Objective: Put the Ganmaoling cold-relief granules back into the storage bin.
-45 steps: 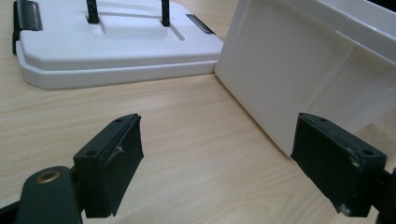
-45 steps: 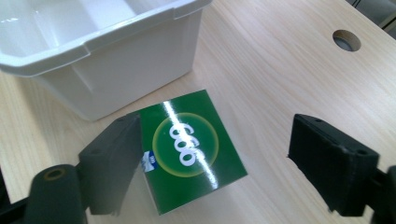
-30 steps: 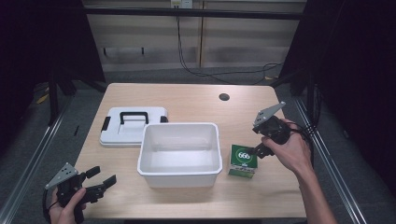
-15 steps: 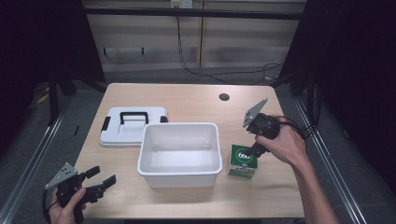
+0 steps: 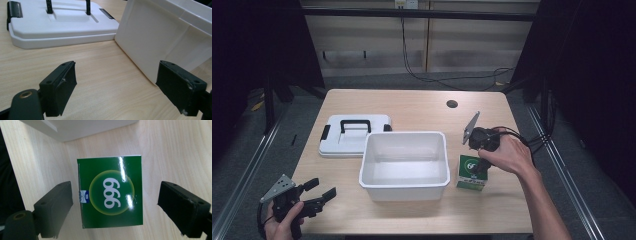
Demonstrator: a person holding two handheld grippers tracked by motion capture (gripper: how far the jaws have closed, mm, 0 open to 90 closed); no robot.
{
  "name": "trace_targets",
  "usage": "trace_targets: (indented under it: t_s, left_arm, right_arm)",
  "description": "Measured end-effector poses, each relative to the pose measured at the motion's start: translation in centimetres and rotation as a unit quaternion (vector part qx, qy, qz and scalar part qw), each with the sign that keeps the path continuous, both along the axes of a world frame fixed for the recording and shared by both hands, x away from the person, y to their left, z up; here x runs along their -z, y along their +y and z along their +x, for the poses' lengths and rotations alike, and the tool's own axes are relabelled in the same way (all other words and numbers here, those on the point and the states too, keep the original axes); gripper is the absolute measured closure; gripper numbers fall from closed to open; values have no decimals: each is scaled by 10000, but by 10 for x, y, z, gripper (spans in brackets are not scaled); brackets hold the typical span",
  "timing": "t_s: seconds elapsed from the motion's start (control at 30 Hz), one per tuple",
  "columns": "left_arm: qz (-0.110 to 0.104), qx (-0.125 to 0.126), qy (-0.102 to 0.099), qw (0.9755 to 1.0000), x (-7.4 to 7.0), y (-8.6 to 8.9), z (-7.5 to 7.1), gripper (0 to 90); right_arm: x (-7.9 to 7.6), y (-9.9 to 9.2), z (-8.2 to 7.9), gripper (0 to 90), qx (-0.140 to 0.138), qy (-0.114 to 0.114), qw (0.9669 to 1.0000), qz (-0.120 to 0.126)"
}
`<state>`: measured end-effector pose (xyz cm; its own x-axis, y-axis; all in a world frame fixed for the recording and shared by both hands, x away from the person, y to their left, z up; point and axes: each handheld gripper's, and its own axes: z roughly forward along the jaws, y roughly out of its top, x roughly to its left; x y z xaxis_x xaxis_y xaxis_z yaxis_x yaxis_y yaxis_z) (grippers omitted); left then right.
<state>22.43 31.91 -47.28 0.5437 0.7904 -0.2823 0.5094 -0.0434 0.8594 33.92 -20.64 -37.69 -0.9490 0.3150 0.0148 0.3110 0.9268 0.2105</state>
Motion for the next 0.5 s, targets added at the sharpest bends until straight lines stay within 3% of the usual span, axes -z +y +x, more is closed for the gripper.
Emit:
trace_targets:
  t_s: [0.3,0.5]
  left_arm:
    - [25,13,-2,10000,0,0,0,159]
    - [-2,4,8,10000,0,0,0,159]
  right_arm:
    - [15,0,2,107,-49,199,9996,-188]
    - [24,2,4,98,-101,183,9991,-378]
